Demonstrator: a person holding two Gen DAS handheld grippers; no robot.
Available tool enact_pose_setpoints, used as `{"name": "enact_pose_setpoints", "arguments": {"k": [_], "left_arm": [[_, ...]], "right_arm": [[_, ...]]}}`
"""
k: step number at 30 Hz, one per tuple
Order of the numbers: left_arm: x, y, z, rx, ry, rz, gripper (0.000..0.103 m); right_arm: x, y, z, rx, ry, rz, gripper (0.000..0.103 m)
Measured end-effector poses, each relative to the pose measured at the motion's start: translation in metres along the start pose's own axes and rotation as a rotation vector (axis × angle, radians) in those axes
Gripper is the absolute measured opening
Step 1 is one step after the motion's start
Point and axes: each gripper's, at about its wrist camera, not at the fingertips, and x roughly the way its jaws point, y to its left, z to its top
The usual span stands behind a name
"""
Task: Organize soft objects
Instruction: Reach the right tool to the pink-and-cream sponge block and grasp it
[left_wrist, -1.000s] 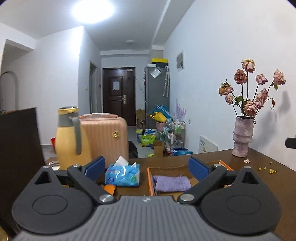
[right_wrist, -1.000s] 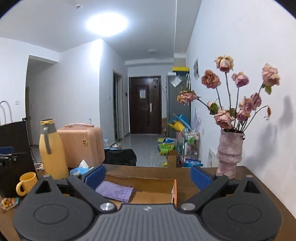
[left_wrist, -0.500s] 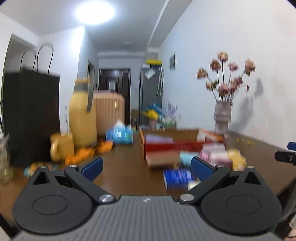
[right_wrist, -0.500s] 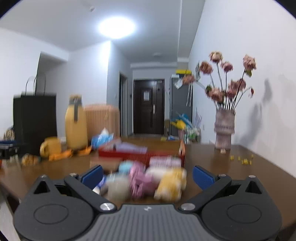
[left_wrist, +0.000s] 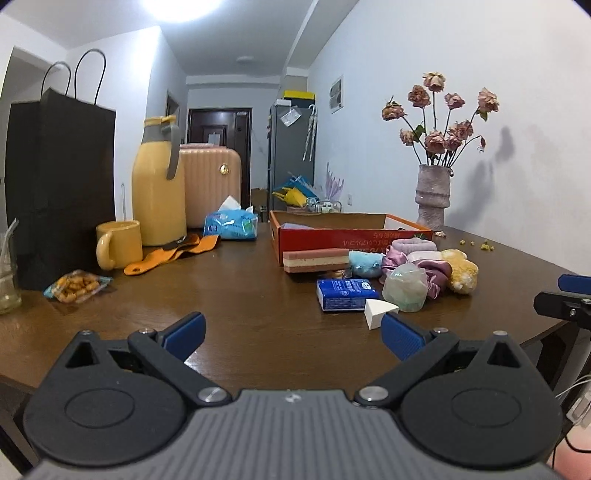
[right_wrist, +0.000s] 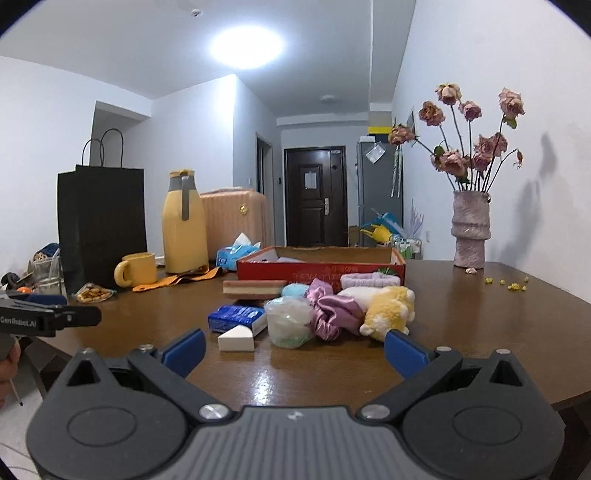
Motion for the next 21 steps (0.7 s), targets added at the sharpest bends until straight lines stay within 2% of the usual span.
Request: {"name": "enact_pose_setpoints", "arguments": {"k": [5,9,11,15,17,18,20,21], "left_arm": [[0.010,-0.002,-0.002,-0.011,0.027,0.001,0.103],[0.031,-0.005,0.001,-0.012,0.037,-0.010,0.103],[0.048,-0.005,0.008,-0.010,0.034,-0.015,0.103],[0.090,0.001,0.032,-0.040,0.025,-0.005,0.103],[0.117,0.006,0.046,-0.065,0.016,0.002,0.102],[0.130,0.008,0.053,-0.073,0.019,0.006,0.100],[0.159,0.014,0.069,-0.091,0.043,-0.001,0.087],[0.173,0.018,0.075,-0.107,0.060,-0.013,0.083]], "right_arm": [[0.005,0.000,-0.004,-0.006,-0.019,-0.024,0.103],[0.018,0.003,-0.016,-0.035,-0.117,-0.043,0.103],[0.033,0.004,-0.012,-0.035,-0.075,-0.016,0.103],[0.072,-0.003,0.013,0.051,-0.009,0.048,0.102],[0.097,-0.004,0.029,0.066,0.028,0.065,0.096],[0.113,-0.005,0.038,0.081,0.046,0.077,0.088],[0.143,-0.009,0.053,0.129,0.090,0.107,0.081],[0.161,-0.013,0.061,0.161,0.119,0.129,0.073]]}}
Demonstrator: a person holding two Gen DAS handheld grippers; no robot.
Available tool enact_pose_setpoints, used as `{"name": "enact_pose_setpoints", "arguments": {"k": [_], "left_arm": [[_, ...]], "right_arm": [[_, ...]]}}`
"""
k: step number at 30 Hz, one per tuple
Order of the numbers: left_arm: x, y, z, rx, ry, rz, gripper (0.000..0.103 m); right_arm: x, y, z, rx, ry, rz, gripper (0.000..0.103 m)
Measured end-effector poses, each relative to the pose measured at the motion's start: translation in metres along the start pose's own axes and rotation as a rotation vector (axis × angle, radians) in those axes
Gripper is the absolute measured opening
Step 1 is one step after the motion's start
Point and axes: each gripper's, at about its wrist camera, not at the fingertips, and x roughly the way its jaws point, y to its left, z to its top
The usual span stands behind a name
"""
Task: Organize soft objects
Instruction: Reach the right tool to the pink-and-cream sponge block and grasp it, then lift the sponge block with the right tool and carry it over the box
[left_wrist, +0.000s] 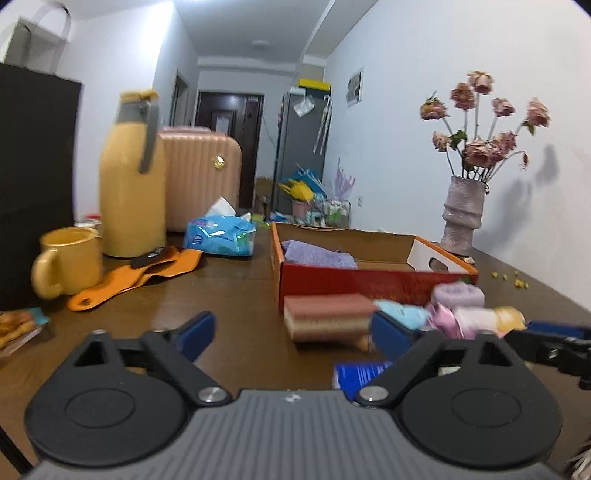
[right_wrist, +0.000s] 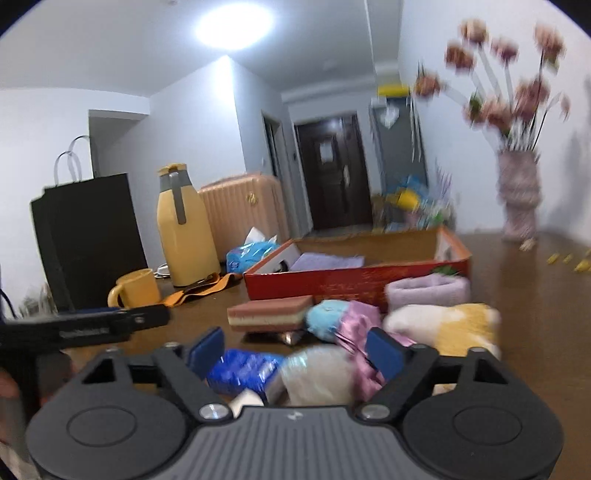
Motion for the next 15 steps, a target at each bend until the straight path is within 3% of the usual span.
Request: {"name": "enact_pose_setpoints", "arguments": {"k": [3,4,11,15], "left_arm": [[0.052,0.012,0.024,-0.083,0.109,-0.040,0.062],[0.069,0.016,0.031,-0.116,0.142,-0.054,0.055],[0.144,0.039,0.037,-0.197,0.298,-0.147,0.043],[0.158,0.054,0.028,-0.306,0.363,-0.232,0.032]], "right_arm": [[0.052,-0.011,0.026,0.058,0.101,0.050,0.039],[0.069,-0.014,0.033,0.070,0.128,0.050,0.033],[0.190,-0.027,0.062,0.141,0.303,0.071,0.025],[0.220,-0.030,0.054,0.168,0.358,0.069,0.027]]}}
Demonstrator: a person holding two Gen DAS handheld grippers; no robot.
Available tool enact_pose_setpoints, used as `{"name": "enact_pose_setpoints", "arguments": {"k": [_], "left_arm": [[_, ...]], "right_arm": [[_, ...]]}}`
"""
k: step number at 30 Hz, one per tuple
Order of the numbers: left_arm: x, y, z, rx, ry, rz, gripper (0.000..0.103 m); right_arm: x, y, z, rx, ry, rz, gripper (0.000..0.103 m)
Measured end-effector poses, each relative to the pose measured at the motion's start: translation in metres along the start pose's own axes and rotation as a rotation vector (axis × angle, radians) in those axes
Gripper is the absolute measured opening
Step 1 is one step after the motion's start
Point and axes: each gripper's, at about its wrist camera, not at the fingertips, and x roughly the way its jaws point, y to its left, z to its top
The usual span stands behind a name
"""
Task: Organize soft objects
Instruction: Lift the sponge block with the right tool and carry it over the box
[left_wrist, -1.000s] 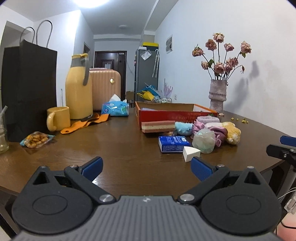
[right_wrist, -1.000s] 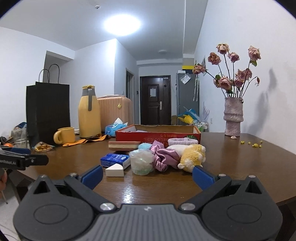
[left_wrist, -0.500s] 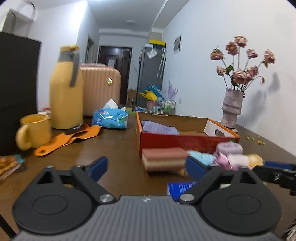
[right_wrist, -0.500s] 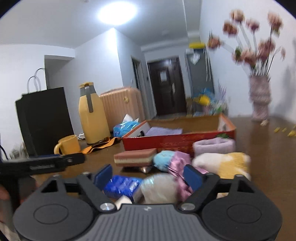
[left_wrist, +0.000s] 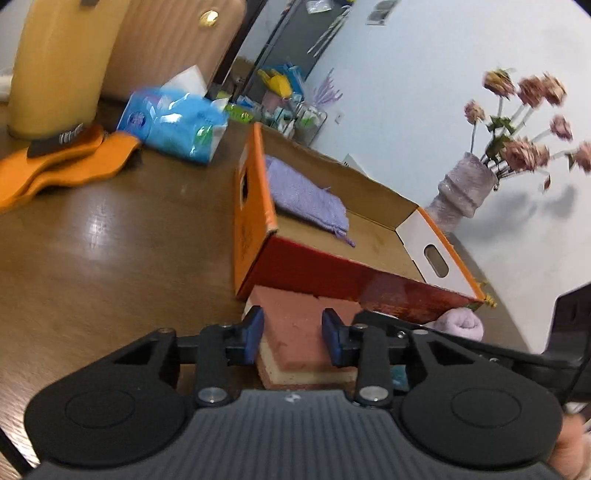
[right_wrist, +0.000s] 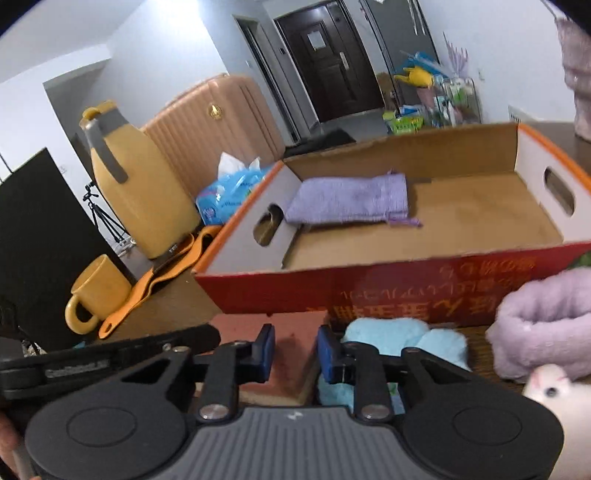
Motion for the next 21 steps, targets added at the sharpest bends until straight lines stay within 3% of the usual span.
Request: {"name": "enact_pose_setpoints", "arguments": {"k": [1,6,12,16,21], "left_arm": [[0.000,0.001,0.000,0.003,-0.007,0.005,0.025],[-0.015,-0.006,0.000,-0.017,-0.038,-0.009,0.022],[-0.073,-0.045,-0.014,0.038,-0.135,-0.059,0.022],[-0.110,-0.072,-0.043,0.066,-0.165,-0.093,0.022],[-0.135,-0.100,-0.097,0.085,-0.130,-0.126,0.022]], "right_arm": [[0.002,0.000,-0.001,-0.004,-0.003,0.005,0.025],[-0.008,0.002,-0.003,0.007,-0.036,-0.004,0.021],[-0.076,0.025,-0.007,-0.066,-0.172,0.011,0.021],[-0.131,0.030,-0.027,-0.078,-0.226,0.023,0.021],[-0.189,0.024,-0.079,-0.078,-0.263,0.007,0.021]]}}
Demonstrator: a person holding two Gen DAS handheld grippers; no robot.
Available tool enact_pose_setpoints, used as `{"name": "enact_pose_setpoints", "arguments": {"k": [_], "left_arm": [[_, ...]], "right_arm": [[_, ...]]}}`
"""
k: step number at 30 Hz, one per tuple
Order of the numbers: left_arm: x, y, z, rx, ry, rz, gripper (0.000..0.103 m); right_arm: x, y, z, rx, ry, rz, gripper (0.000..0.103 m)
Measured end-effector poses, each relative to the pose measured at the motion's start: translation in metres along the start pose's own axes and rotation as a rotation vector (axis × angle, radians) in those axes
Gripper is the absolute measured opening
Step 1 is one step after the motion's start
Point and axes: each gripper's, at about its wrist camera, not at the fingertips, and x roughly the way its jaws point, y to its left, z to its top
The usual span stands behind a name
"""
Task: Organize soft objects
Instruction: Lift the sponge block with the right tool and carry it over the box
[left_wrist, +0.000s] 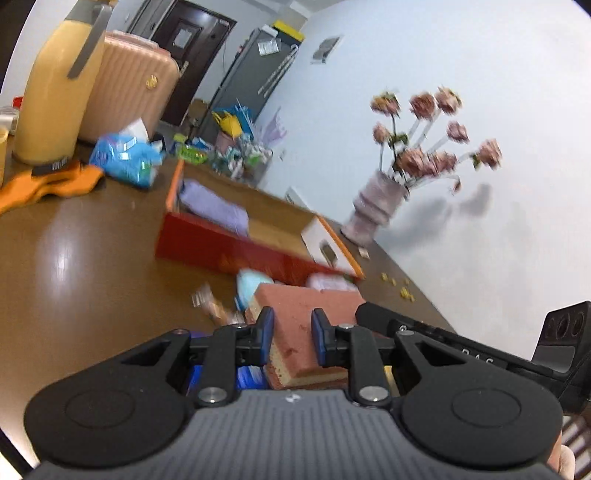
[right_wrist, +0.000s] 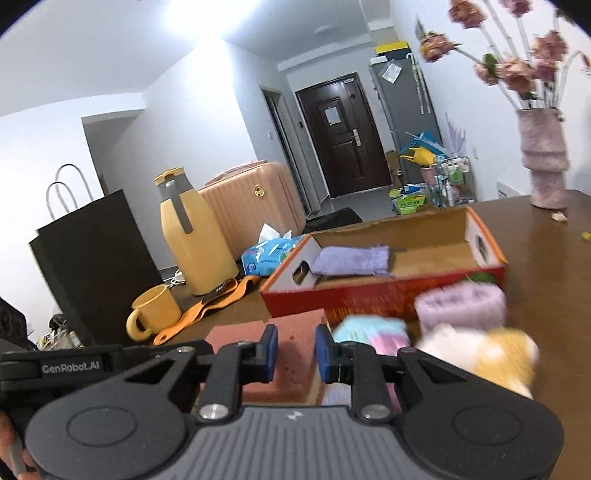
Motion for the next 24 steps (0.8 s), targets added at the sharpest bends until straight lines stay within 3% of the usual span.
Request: {"name": "enact_pose_setpoints", "arguments": {"k": [4,9,13,17,24], "left_arm": [[-0.004,-0.016,-0.047,0.018,0.061,-0.007,0.022],[0.006,-0.018,-0.084,0.002,0.150,0.010,0.022],[0.008,-0.021,-0.095,0.021,0.152,0.017,0.024],[0.006,-0.020,-0.095,0.011,0.165,-0.004,0.038],[0.004,-0.014,-0.097,-0.014,0.167,-0.002,0.039]], "right_arm": [[-0.037,-0.008,-0.045,-0.007,0.021,-0.054,0.021],[-0.052,-0.032,-0.086,0.074,0.074,-0.082,0.021],[-0.057,-0.037,-0.105,0.098,0.081,-0.098,0.023],[-0.061,-0.040,-0.108,0.123,0.060,-0.080,0.024],[-0.064,-0.039,-0.108,0.133,0.053,-0.059,0.026]]}}
